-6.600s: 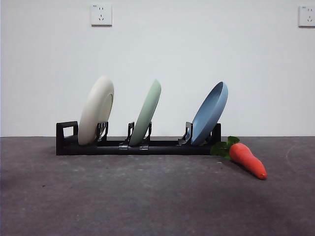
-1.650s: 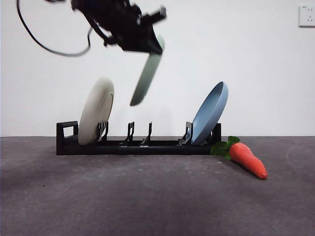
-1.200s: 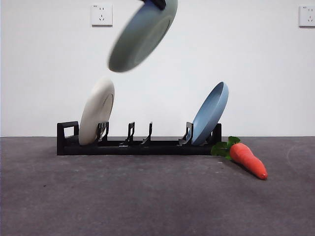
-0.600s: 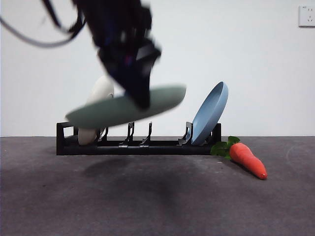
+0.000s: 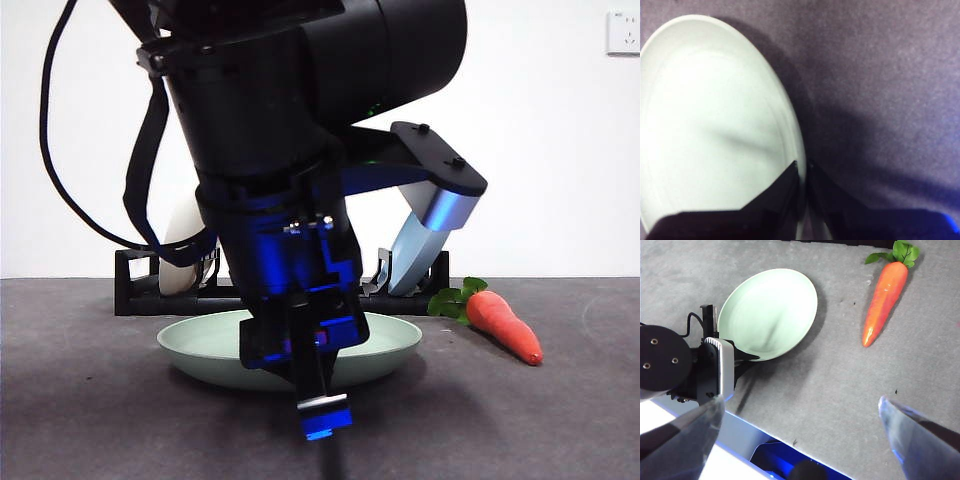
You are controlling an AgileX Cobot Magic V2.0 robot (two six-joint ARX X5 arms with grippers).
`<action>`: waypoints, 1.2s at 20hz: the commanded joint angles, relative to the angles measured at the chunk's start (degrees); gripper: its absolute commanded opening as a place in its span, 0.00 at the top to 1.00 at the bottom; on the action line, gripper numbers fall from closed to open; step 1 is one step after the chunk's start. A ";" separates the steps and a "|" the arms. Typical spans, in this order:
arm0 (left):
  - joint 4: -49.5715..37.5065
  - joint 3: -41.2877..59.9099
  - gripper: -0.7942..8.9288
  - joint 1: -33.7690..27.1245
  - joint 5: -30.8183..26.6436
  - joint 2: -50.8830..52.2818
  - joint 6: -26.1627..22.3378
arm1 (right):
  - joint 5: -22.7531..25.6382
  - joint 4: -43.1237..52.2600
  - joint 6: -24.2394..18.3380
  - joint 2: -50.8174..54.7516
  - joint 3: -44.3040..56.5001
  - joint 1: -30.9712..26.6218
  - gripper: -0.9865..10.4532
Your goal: Take the green plate from the plate rack,put the plate on the table,take the carrot from the table,put the carrot in the plate
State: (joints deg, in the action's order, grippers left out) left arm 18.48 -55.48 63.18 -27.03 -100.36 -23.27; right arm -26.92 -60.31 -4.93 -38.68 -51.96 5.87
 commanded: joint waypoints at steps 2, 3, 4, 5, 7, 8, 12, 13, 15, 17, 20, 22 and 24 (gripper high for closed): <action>0.42 0.26 0.72 0.20 2.73 -0.72 2.23 | 0.24 1.03 0.42 -0.85 -0.07 -0.13 0.37; 0.85 0.26 0.63 0.20 2.82 -0.72 2.34 | 0.24 1.20 0.42 -1.29 -0.09 -0.13 0.37; 1.20 0.26 0.58 0.20 3.19 -0.72 2.51 | 0.22 1.46 0.42 -1.88 -0.07 -0.13 0.37; 1.31 0.24 0.56 0.24 3.15 -0.70 2.51 | 0.24 1.55 0.42 -2.47 -0.09 -0.13 0.37; 2.54 -0.35 0.56 0.22 3.15 -0.02 4.11 | 0.24 1.81 0.42 -3.87 -0.07 -0.13 0.37; 3.89 -1.01 0.56 0.22 3.17 1.03 5.25 | 0.24 2.78 0.42 -4.96 -0.07 -0.13 0.37; 9.11 -4.55 0.56 0.33 3.61 8.17 11.82 | 0.24 10.69 2.80 -10.82 -0.07 -0.09 0.37; 9.81 -5.25 0.56 0.33 3.61 10.43 12.61 | 0.24 12.81 3.28 -12.55 -0.09 -0.07 0.37; 10.93 -6.56 0.56 0.33 3.67 16.15 15.26 | 0.24 17.55 4.79 -16.98 -0.07 -0.07 0.37; 11.28 -7.30 0.56 0.33 4.00 22.21 18.58 | 0.79 21.88 5.09 -21.66 -0.07 0.22 0.37; 11.67 -7.56 0.56 0.33 7.54 31.45 23.76 | 5.46 28.96 4.81 -29.16 -0.09 2.36 0.42; 12.04 -7.56 0.56 0.33 9.75 36.74 26.99 | 8.13 34.42 4.83 -34.29 -0.07 4.11 0.42; 12.52 -7.56 0.56 0.42 11.82 40.85 28.30 | 12.26 39.30 4.83 -39.32 -0.09 6.05 0.42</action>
State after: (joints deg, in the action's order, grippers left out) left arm 30.85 -63.02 63.42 -15.44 -59.22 3.22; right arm -14.83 -21.17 -0.40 -77.62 -51.96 11.86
